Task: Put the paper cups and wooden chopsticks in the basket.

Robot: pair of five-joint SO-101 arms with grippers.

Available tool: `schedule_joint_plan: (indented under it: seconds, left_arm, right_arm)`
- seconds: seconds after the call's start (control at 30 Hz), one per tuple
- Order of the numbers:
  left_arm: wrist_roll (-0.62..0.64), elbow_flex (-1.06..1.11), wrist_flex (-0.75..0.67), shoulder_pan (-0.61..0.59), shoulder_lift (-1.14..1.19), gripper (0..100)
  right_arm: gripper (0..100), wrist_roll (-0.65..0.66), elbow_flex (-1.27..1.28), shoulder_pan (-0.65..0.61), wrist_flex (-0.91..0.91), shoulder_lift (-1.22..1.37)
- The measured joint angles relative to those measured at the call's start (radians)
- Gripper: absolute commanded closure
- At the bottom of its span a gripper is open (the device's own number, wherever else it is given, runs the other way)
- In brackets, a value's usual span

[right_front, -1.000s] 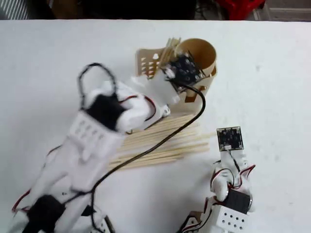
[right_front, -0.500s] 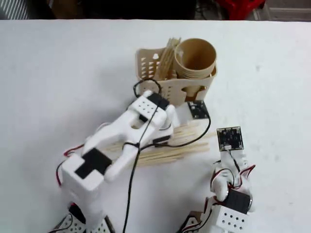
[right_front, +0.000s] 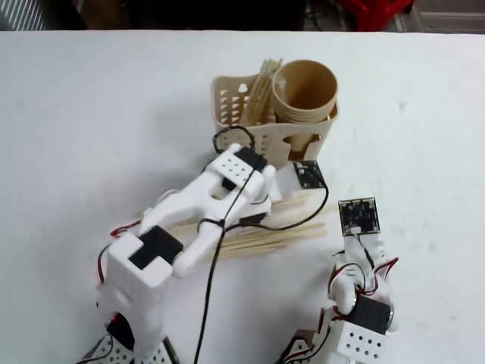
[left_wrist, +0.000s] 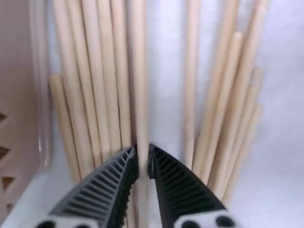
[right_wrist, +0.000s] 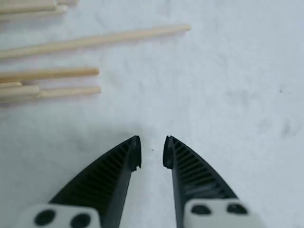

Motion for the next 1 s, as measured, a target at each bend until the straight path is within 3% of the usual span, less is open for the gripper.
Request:
schedule_joint_plan:
  seconds: [0.27,0.53,0.73,0.87,1.0]
  left_arm:
    - [0.000,0.006,0.046,-0.002,-0.106,98]
    - [0.000,0.006,0.218,-0.002,-0.413,98]
    - [0.037,0.006,0.238,-0.002,-0.680,98]
    - [0.141,-0.008,0.160,-0.002,-0.810,98]
    - [0.276,-0.020,-0.034,-0.032,-0.856,98]
  right_arm:
    - [90.0,0.000,0.000,0.000,0.000,0.000]
    - [90.0,0.000,0.000,0.000,0.000,0.000]
    - [90.0,0.000,0.000,0.000,0.000,0.000]
    - [90.0,0.000,0.000,0.000,0.000,0.000]
    - [90.0,0.000,0.000,0.000,0.000,0.000]
